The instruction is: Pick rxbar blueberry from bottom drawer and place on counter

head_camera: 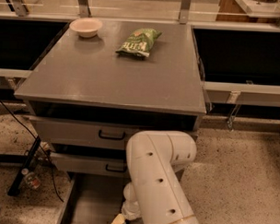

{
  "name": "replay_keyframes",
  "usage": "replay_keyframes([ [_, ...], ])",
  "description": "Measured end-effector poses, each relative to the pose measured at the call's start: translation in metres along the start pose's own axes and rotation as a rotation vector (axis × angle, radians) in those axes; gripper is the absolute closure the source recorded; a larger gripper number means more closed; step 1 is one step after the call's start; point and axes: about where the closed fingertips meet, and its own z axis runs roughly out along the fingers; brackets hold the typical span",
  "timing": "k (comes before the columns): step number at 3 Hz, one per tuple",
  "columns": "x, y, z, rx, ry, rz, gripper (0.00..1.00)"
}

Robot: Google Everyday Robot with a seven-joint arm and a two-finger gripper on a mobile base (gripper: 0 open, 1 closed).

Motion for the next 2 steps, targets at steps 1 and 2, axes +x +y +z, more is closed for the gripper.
replay_keyframes([
  [1,-0.0028,0.0023,0.0035,0.03,0.006,0.074,0.0],
  [2,-0.001,0.0003,0.002,0.026,0.004,0.077,0.0],
])
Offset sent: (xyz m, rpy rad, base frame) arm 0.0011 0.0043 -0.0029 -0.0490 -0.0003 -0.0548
